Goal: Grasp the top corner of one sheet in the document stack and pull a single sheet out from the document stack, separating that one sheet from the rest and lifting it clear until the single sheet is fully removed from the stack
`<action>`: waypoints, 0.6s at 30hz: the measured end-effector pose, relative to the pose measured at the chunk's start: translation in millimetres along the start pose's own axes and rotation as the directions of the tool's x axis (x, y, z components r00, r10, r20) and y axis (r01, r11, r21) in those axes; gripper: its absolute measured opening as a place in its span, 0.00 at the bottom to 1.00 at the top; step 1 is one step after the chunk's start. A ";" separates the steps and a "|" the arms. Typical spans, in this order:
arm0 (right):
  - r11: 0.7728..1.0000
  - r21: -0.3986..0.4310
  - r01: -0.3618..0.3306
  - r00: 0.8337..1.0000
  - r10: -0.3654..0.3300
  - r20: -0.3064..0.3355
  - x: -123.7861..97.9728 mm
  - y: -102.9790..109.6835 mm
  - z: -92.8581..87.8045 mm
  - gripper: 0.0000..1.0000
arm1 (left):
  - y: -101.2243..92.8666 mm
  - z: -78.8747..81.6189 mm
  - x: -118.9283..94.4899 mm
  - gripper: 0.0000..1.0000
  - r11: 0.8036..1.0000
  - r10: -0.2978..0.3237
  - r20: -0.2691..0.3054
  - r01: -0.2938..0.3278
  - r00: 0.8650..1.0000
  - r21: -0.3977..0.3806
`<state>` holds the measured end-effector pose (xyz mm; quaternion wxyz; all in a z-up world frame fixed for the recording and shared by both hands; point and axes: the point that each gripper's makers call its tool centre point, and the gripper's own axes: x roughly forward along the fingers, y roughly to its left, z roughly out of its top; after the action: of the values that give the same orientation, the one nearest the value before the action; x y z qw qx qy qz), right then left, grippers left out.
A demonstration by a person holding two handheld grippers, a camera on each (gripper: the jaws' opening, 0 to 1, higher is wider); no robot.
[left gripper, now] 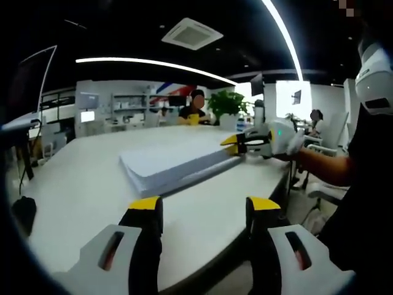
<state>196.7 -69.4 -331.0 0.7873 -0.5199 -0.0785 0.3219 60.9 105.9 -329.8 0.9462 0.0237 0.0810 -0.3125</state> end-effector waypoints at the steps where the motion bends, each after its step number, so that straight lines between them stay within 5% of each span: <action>1: 0.999 0.043 -0.009 1.000 0.009 -0.001 -0.6 -1.4 0.8 0.02 | 0.3 0.7 -0.1 0.54 1.000 0.001 0.000 -0.001 1.000 0.001; 5: 0.983 0.180 -0.022 1.000 0.022 0.003 -5.9 -9.4 5.0 0.02 | 0.1 1.5 -1.1 0.54 1.000 0.003 0.001 -0.003 1.000 0.006; 9: 0.940 0.338 -0.048 0.999 0.044 0.019 -13.3 -14.0 8.3 0.02 | 0.4 -1.4 -2.1 0.54 1.000 0.005 -0.008 -0.005 1.000 0.005; 18: 0.732 0.664 -0.152 0.986 0.064 0.155 -31.3 -25.8 23.5 0.01 | -0.9 -0.9 -5.6 0.54 1.000 0.010 -0.005 -0.010 1.000 0.012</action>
<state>172.4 -76.3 -291.5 0.8956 -0.1833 0.0260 0.4045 55.8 108.6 -329.7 0.9473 0.0307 0.0815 -0.3084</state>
